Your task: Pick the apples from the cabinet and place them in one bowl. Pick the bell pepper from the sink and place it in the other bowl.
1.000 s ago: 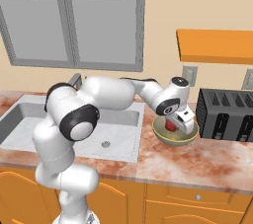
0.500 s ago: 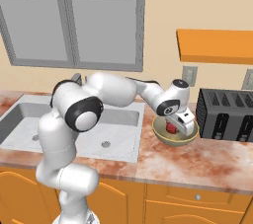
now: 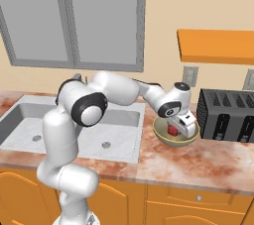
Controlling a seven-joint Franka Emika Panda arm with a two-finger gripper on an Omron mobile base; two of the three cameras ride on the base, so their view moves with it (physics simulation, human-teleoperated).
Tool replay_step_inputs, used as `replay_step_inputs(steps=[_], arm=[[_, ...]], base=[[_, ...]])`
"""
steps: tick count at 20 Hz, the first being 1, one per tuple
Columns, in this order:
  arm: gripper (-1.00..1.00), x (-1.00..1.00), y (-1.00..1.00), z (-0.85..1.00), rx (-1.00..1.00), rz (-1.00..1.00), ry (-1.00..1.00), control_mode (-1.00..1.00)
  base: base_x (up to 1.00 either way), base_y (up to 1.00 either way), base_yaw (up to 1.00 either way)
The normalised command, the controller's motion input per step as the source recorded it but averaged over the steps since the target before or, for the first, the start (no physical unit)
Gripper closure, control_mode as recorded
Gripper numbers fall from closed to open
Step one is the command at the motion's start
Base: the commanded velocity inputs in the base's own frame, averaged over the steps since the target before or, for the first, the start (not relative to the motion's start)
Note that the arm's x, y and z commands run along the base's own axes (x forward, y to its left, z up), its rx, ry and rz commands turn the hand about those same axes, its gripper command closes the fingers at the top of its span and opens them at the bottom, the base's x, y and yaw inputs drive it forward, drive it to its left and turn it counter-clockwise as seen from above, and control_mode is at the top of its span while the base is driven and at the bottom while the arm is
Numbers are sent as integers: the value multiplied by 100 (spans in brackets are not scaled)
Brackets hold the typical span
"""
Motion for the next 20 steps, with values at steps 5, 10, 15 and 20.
replay_step_inputs(steps=[5,10,15,20], arm=[[100,10,-7,-17,0,0,2,-100],[100,9,-8,-15,0,0,2,-100],[100,8,-6,-12,0,0,1,-100],[-100,8,-1,-7,0,0,2,-100]], base=[[0,0,0],[0,0,0],[0,0,0],[0,0,0]])
